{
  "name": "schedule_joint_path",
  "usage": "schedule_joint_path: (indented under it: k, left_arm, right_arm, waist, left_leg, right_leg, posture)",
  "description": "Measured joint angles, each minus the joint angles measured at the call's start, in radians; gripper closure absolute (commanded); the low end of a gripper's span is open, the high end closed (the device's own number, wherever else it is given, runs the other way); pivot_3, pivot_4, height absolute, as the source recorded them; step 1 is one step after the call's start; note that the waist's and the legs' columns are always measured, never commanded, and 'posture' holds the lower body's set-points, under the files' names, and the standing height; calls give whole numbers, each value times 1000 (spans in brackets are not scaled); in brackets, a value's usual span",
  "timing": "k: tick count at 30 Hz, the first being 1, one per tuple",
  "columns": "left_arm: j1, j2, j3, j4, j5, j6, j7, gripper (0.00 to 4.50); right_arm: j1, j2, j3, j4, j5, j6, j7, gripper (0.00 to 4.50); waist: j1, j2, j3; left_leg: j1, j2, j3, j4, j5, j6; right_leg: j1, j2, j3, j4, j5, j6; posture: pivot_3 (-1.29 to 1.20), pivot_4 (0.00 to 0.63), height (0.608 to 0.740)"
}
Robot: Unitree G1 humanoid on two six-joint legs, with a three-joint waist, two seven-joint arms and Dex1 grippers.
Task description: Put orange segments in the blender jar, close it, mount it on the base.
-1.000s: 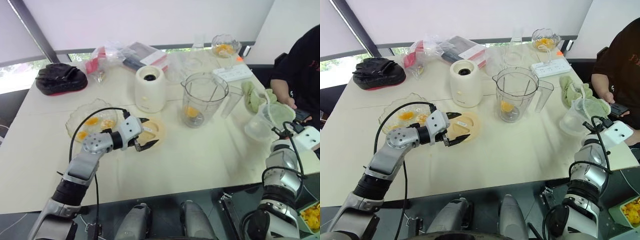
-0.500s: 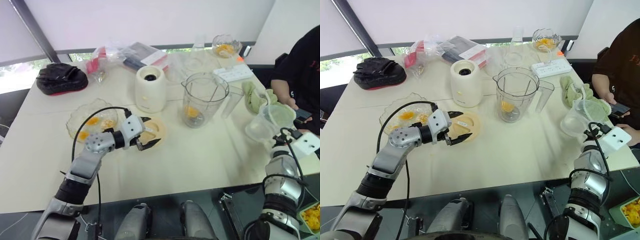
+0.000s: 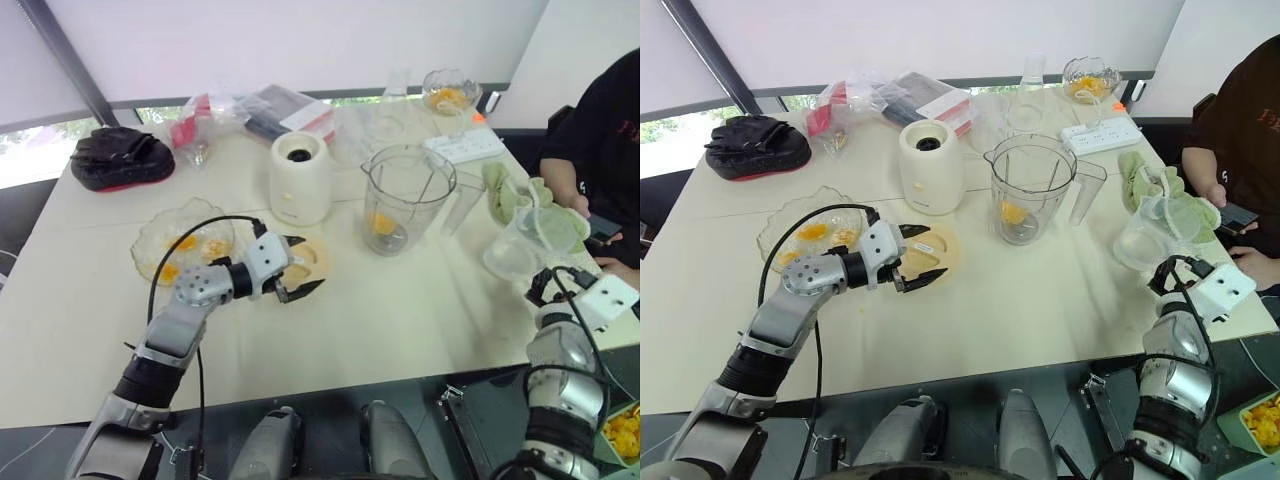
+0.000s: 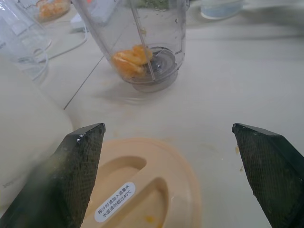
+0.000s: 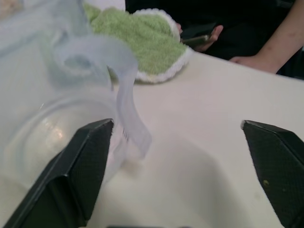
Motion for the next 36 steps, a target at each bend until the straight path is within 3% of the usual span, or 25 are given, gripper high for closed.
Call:
schedule_joint_path:
  k: [9, 12, 18, 27, 36]
  left_arm:
    - [8, 1, -13, 0, 0, -4, 1, 0]
    - [7, 6, -13, 2, 0, -7, -4, 0]
    - [2, 4, -13, 9, 0, -20, -10, 0]
    - [-15, 0, -13, 39, 0, -26, -8, 0]
    - [-31, 20, -10, 43, 2, -29, 7, 0]
  right_arm:
    - [185, 85, 28, -330, 18, 151, -46, 14]
    - [260, 78, 114, -522, 23, 227, -9, 14]
    - [222, 25, 227, -728, 89, 397, 56, 14]
    - [-19, -23, 231, -653, 110, 507, 61, 14]
    - [-109, -13, 275, -520, 74, 504, 81, 14]
  waist:
    - [2, 0, 0]
    - [-1, 1, 0]
    - [5, 1, 0]
    - [2, 0, 0]
    - [1, 0, 0]
  left_leg:
    - [0, 0, -1, 0, -1, 2]
    - [0, 1, -1, 0, -1, 2]
    - [0, 1, -1, 1, -1, 2]
    - [0, 1, -1, 1, -1, 2]
    - [0, 1, -1, 0, 0, 1]
  right_leg:
    - [0, 0, 0, 0, 0, 0]
    - [0, 1, 0, 0, 0, 0]
    - [1, 1, -1, -1, 0, 0]
    - [2, 1, -1, -1, 0, 0]
    - [1, 1, -2, -1, 0, 0]
  posture:
    - [0, 150, 740]
    - [0, 150, 740]
    - [0, 150, 740]
    - [0, 150, 740]
    - [0, 150, 740]
